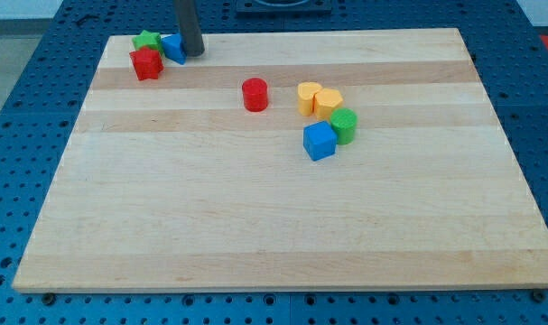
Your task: Slide the red circle to the red star
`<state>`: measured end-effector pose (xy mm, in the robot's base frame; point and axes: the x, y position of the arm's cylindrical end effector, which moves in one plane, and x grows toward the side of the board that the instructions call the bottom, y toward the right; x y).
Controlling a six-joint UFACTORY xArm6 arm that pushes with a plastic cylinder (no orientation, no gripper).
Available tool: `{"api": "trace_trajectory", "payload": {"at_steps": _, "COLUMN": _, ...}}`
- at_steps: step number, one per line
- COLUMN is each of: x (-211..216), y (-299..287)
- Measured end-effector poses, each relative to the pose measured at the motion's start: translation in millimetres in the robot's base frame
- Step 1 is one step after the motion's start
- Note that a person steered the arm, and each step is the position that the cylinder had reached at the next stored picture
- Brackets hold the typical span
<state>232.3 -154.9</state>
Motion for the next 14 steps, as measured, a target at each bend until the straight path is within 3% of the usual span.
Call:
{"api": "trace_trajectory", "payload": {"at_steps": 2, "x": 4, "y": 6}}
{"api": "trace_trajectory", "payload": {"at_steps": 5, "x": 42, "y": 125}}
{"api": "trace_trajectory", "payload": {"at_steps": 8, "x": 139, "y": 117}}
{"api": "trace_trajectory", "payload": {"at_steps": 9, "x": 165, "y": 142}}
{"api": "trace_trajectory", "payload": {"at_steps": 10, "x": 193, "y": 114}}
{"api": "trace_trajectory", "payload": {"at_steps": 11, "x": 182, "y": 91}}
{"api": "trace_trajectory", "payload": {"at_steps": 14, "x": 96, "y": 87}}
